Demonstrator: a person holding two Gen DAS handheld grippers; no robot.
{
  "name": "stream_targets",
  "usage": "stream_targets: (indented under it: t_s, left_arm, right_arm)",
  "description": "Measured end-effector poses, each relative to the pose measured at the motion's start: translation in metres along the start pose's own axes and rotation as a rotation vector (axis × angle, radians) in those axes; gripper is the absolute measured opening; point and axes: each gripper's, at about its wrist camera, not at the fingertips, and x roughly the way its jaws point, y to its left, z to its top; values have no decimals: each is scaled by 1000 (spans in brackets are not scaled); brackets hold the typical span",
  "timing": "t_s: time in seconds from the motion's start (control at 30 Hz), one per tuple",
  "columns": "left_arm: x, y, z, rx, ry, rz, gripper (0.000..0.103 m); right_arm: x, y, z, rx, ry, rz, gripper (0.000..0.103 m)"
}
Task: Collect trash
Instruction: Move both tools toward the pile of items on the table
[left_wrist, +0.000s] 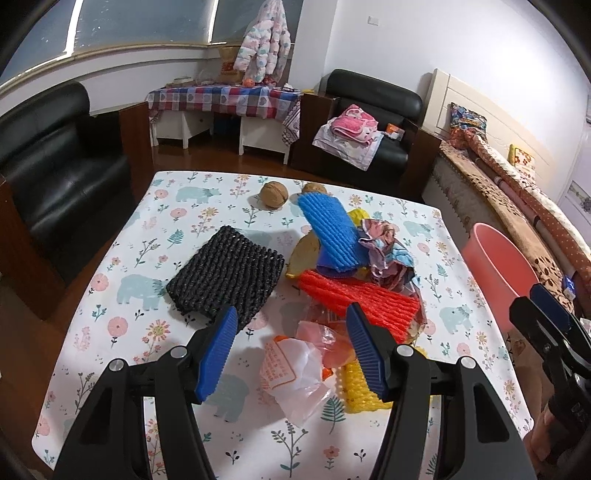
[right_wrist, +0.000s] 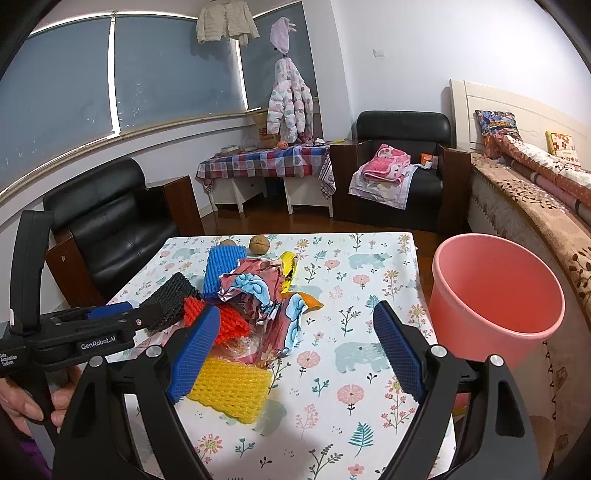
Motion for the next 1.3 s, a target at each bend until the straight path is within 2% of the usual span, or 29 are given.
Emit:
stream_targets:
  t_s: [0.3, 0.57, 1.03, 1.3]
  left_arm:
    - [-2, -7, 0, 18, -9, -29, 61]
    - [-2, -12, -1, 36, -7, -60, 61]
    - [3, -18, 0, 61, 17, -92, 57]
    - [7, -13, 7, 36, 13, -90, 55]
  right_arm:
    - [3, -14, 2, 58, 7, -12, 76]
    - [2, -27, 2, 89, 11, -31, 73]
    - [4, -28, -1, 86, 20, -18, 73]
    - [7, -25, -3, 75, 30, -3, 72]
